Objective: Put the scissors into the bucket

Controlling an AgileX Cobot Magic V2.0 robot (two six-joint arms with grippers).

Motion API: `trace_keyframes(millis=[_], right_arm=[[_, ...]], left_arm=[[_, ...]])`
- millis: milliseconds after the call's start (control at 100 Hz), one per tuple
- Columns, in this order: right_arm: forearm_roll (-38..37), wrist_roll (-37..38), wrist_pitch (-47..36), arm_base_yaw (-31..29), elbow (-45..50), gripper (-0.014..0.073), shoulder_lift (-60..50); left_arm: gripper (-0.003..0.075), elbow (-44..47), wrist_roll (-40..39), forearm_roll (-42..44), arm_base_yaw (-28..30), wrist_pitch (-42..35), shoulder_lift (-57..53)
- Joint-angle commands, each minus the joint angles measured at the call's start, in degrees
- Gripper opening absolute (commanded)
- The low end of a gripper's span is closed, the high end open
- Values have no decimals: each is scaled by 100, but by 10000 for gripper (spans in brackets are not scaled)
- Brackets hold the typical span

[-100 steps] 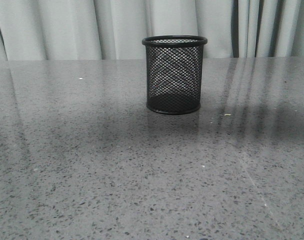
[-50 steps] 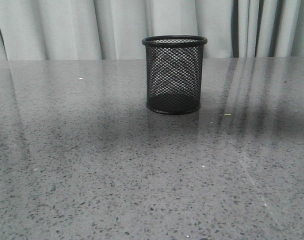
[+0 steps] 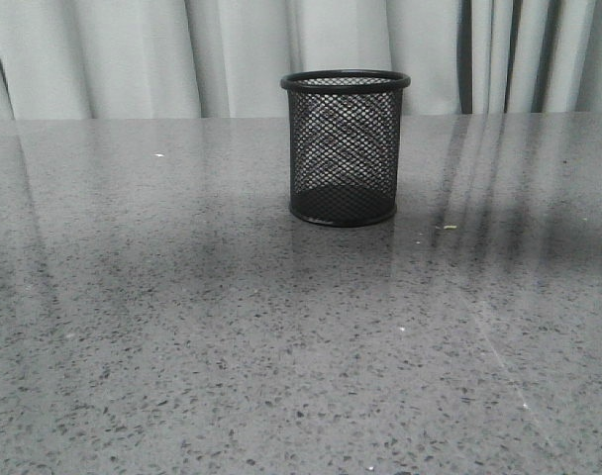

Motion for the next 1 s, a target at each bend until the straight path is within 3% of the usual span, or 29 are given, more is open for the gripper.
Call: trace_keyframes(millis=[0,210,390,560,770,990], right_arm=[[-169,250,-207,-4,-488,-39,-117],[-2677,1972,-157,-4,-1486,-39,-106],[-4111,2953,914,-4,-2469,-39,148],[-4604,3261,2284,-4,-3266,-39,780],[-5719,3657,2286,310,-3411,-39,1077],[-5698,3657,2286,521,-3411,-39,1328]], left_arm=[[501,-204,-663,-96,240,-279,-347],[492,-204,-1866,-96,1232,-174,-720],[445,-204,-2265,-145,1974,-8,-932],[420,-204,-2316,-448,2375,33,-1023],[420,-204,-2316,-551,2389,134,-1023],[420,-204,-2316,-602,2389,134,-1013]])
